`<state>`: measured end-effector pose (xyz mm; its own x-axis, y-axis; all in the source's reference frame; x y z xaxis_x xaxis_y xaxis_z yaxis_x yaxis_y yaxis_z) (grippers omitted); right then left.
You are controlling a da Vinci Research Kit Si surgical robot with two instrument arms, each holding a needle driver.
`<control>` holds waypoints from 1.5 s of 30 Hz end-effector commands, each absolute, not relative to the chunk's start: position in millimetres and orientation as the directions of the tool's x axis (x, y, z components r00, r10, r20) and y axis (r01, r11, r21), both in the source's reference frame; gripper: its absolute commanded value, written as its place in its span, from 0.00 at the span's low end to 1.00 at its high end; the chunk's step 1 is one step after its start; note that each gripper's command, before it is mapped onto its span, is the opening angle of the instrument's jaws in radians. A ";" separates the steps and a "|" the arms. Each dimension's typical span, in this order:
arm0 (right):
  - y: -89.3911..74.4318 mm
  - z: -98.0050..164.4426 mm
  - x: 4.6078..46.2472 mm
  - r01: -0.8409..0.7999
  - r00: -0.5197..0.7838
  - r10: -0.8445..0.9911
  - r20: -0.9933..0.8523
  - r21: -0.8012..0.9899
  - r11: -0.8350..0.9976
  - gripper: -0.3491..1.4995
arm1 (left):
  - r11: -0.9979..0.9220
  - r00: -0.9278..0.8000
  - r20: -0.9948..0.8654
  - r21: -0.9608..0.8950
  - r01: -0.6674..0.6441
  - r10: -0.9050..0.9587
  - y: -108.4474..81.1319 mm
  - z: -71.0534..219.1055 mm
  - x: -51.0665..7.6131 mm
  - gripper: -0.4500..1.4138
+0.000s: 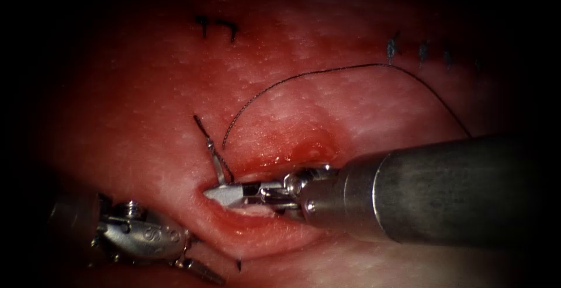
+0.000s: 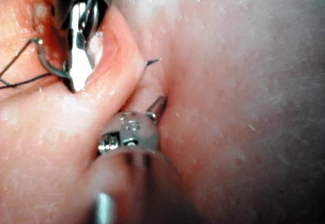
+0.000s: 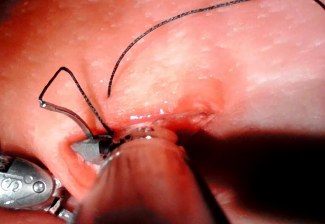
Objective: Wound Closure
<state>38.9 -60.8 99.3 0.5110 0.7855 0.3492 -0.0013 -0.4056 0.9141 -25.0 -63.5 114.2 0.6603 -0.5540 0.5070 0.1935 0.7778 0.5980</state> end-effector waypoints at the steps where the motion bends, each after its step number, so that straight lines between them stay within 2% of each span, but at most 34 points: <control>1: -60.2 100.2 39.4 0.024 0.468 0.832 0.300 0.936 -0.351 0.00 | 0.776 0.661 0.505 0.600 0.193 -0.555 -64.6 114.6 -25.5 0.55; 8: -58.3 101.2 38.7 0.046 0.425 0.872 0.244 0.956 -0.290 0.00 | 0.776 0.661 0.505 0.600 0.193 -0.555 -64.6 114.6 -25.5 0.55; 9: -57.8 101.4 39.1 0.092 0.369 0.912 0.177 0.970 -0.226 0.35 | 0.776 0.660 0.505 0.600 0.193 -0.555 -64.6 114.6 -25.5 0.55; 10: -57.8 101.4 39.1 0.092 0.369 0.912 0.177 0.970 -0.226 0.35 | 0.776 0.660 0.505 0.600 0.193 -0.555 -64.6 114.6 -25.5 0.55; 12: -57.4 101.6 39.7 0.129 0.309 0.943 0.123 0.977 -0.169 0.75 | 0.776 0.660 0.505 0.600 0.194 -0.555 -64.7 114.6 -25.5 0.55; 13: -56.7 101.8 40.4 0.159 0.248 0.967 0.062 0.982 -0.104 0.84 | 0.776 0.660 0.505 0.600 0.194 -0.556 -64.7 114.6 -25.5 0.55; 15: -56.4 101.9 40.7 0.166 0.229 0.973 0.019 0.984 -0.058 0.85 | 0.776 0.660 0.505 0.600 0.194 -0.556 -64.7 114.6 -25.5 0.55; 16: -55.3 102.2 41.2 0.174 0.189 0.978 -0.084 0.983 0.051 0.89 | 0.776 0.660 0.505 0.600 0.194 -0.556 -64.7 114.6 -25.5 0.55; 17: -54.7 102.3 41.4 0.174 0.174 0.978 -0.115 0.981 0.084 0.90 | 0.776 0.660 0.505 0.600 0.194 -0.556 -64.7 114.6 -25.5 0.55; 24: -47.8 102.5 41.5 0.136 0.048 0.917 -0.397 0.912 0.388 0.91 | 0.776 0.660 0.505 0.600 0.194 -0.555 -64.7 114.6 -25.5 0.55; 29: -44.6 101.9 41.8 0.108 0.012 0.876 -0.482 0.872 0.478 0.91 | 0.776 0.661 0.505 0.600 0.194 -0.555 -64.8 114.6 -25.5 0.55; 34: -41.1 101.6 42.3 0.088 0.092 0.769 -0.633 0.774 0.627 0.90 | 0.776 0.660 0.505 0.599 0.194 -0.555 -64.9 114.5 -25.5 0.55; 45: -38.1 103.6 42.5 0.095 0.253 0.558 -0.791 0.594 0.799 0.90 | 0.777 0.661 0.505 0.599 0.194 -0.555 -65.0 114.5 -25.5 0.55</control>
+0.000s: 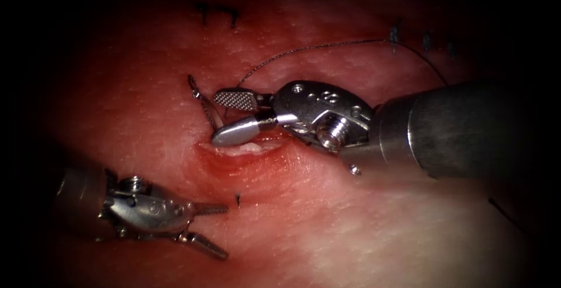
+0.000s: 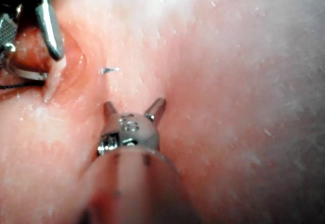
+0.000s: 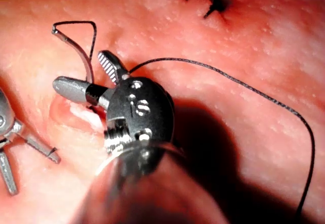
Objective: Wound Closure
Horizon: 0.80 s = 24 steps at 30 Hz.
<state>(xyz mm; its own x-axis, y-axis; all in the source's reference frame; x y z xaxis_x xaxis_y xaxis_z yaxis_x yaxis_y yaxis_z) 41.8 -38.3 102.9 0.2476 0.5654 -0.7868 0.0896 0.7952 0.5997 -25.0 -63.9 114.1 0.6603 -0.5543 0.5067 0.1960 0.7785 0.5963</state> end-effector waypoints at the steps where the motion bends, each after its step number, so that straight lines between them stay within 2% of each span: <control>1: -38.0 103.6 42.6 0.097 0.260 0.547 -0.796 0.585 0.806 0.90 | 0.777 0.661 0.506 0.599 0.195 -0.555 -65.0 114.6 -25.5 0.55; 14: -37.9 103.4 44.5 0.137 0.283 0.501 -0.818 0.552 0.823 0.86 | 0.778 0.661 0.506 0.596 0.197 -0.555 -65.1 114.6 -25.5 0.55; 16: -38.0 103.2 44.9 0.147 0.284 0.501 -0.818 0.553 0.820 0.83 | 0.778 0.661 0.506 0.596 0.197 -0.555 -65.1 114.6 -25.5 0.55; 17: -38.1 103.2 44.9 0.153 0.283 0.501 -0.818 0.554 0.818 0.77 | 0.778 0.661 0.506 0.596 0.197 -0.555 -65.1 114.6 -25.5 0.55; 18: -38.1 103.2 45.0 0.163 0.287 0.498 -0.818 0.554 0.816 0.61 | 0.778 0.661 0.506 0.596 0.197 -0.555 -65.1 114.6 -25.5 0.55; 19: -38.1 103.2 45.0 0.163 0.287 0.498 -0.818 0.554 0.816 0.61 | 0.778 0.661 0.506 0.596 0.197 -0.555 -65.1 114.6 -25.5 0.55; 20: -38.1 103.3 44.9 0.164 0.287 0.498 -0.818 0.554 0.816 0.12 | 0.778 0.661 0.506 0.596 0.197 -0.555 -65.1 114.6 -25.5 0.55; 21: -38.0 103.5 44.7 0.152 0.293 0.522 -0.801 0.578 0.802 0.00 | 0.778 0.661 0.506 0.596 0.197 -0.555 -65.1 114.6 -25.5 0.55; 24: -37.5 103.7 44.6 0.094 0.305 0.574 -0.760 0.623 0.776 0.00 | 0.778 0.661 0.506 0.596 0.197 -0.555 -65.1 114.6 -25.5 0.55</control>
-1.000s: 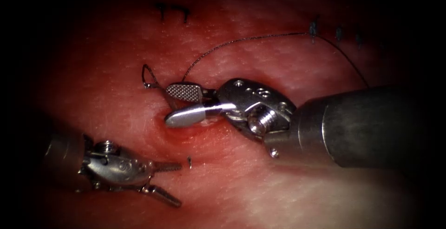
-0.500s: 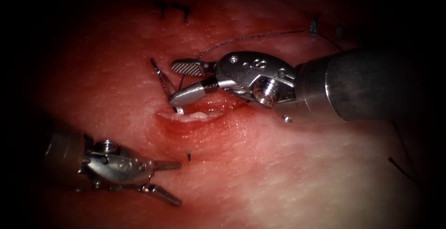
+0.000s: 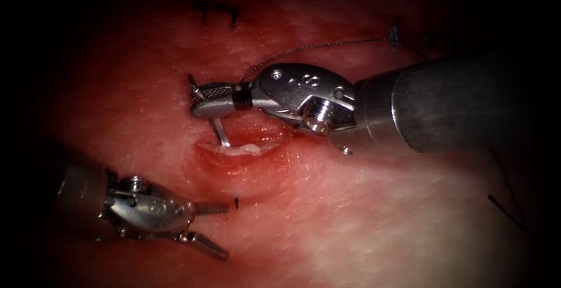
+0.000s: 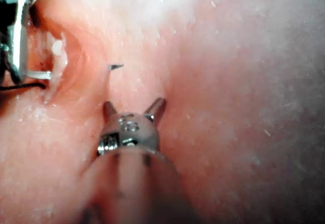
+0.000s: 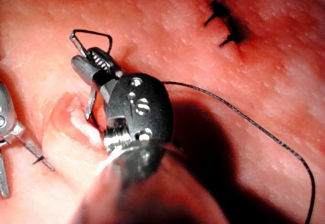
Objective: Wound Closure
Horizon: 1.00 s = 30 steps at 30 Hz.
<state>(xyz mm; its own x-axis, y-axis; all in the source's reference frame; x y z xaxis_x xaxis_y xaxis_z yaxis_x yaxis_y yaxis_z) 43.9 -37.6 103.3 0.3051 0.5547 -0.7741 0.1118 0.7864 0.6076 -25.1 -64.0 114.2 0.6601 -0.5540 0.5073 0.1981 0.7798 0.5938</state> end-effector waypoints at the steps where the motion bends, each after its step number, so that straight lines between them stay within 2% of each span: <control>1: -37.1 104.0 44.1 0.036 0.313 0.638 -0.704 0.680 0.733 0.00 | 0.777 0.661 0.506 0.598 0.195 -0.555 -65.1 114.6 -25.5 0.55; 7: -37.6 104.4 42.6 -0.024 0.323 0.772 -0.548 0.810 0.585 0.00 | 0.777 0.661 0.506 0.598 0.195 -0.555 -65.1 114.6 -25.5 0.55; 16: -43.1 103.9 41.5 0.026 0.336 0.888 -0.315 0.945 0.326 0.00 | 0.777 0.660 0.505 0.598 0.196 -0.555 -65.0 114.6 -25.6 0.55; 30: -49.5 103.2 42.7 0.105 0.372 0.907 -0.197 0.980 0.169 0.00 | 0.771 0.659 0.501 0.605 0.198 -0.562 -64.7 114.2 -25.5 0.55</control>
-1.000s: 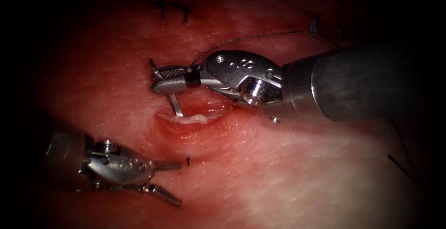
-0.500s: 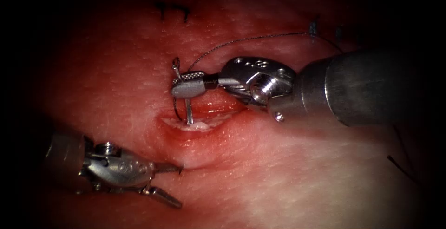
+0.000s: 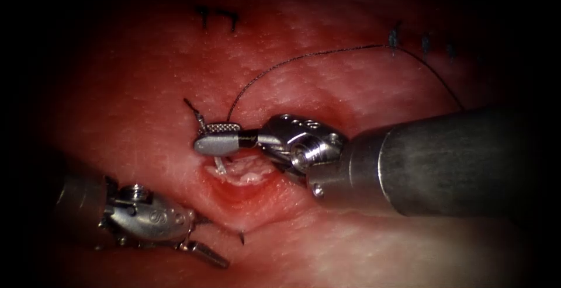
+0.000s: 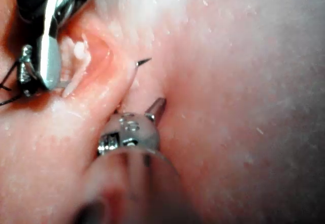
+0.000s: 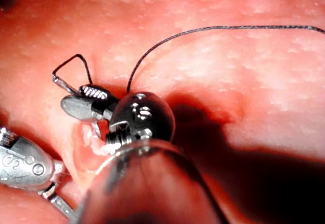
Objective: Wound Closure
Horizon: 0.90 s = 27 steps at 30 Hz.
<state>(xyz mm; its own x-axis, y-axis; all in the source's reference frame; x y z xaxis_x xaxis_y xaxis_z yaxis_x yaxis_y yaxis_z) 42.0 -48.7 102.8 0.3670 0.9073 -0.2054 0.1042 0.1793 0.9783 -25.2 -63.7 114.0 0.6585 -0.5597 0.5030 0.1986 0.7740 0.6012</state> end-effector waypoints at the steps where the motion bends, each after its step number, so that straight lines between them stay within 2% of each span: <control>1: -50.0 102.9 42.3 0.110 0.380 0.908 -0.177 0.983 0.146 0.00 | 0.771 0.658 0.501 0.605 0.198 -0.562 -64.7 114.2 -25.5 0.55; 10: -52.1 102.4 39.6 0.071 0.397 0.910 -0.123 0.992 0.103 0.00 | 0.771 0.659 0.501 0.605 0.198 -0.562 -64.7 114.2 -25.5 0.55; 15: -52.6 103.1 38.1 0.032 0.459 0.886 -0.065 0.998 0.056 0.00 | 0.771 0.659 0.501 0.605 0.198 -0.562 -64.7 114.2 -25.5 0.55; 20: -52.8 103.8 38.6 0.049 0.463 0.884 -0.059 0.998 0.041 0.00 | 0.771 0.658 0.501 0.605 0.198 -0.562 -64.7 114.2 -25.5 0.55; 24: -52.9 104.5 39.0 0.061 0.440 0.898 -0.003 0.998 -0.027 0.00 | 0.771 0.658 0.501 0.605 0.198 -0.562 -64.7 114.2 -25.5 0.55; 27: -53.6 105.3 39.1 0.065 0.430 0.894 0.125 0.984 -0.168 0.00 | 0.771 0.659 0.501 0.605 0.197 -0.561 -64.8 114.2 -25.4 0.55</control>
<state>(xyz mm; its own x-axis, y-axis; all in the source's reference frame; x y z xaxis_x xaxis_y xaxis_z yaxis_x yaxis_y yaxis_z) 38.4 -53.2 104.8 0.4258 0.8954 0.1299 0.0633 -0.1727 0.9829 -25.0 -63.7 113.8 0.6583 -0.5610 0.5018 0.1996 0.7729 0.6023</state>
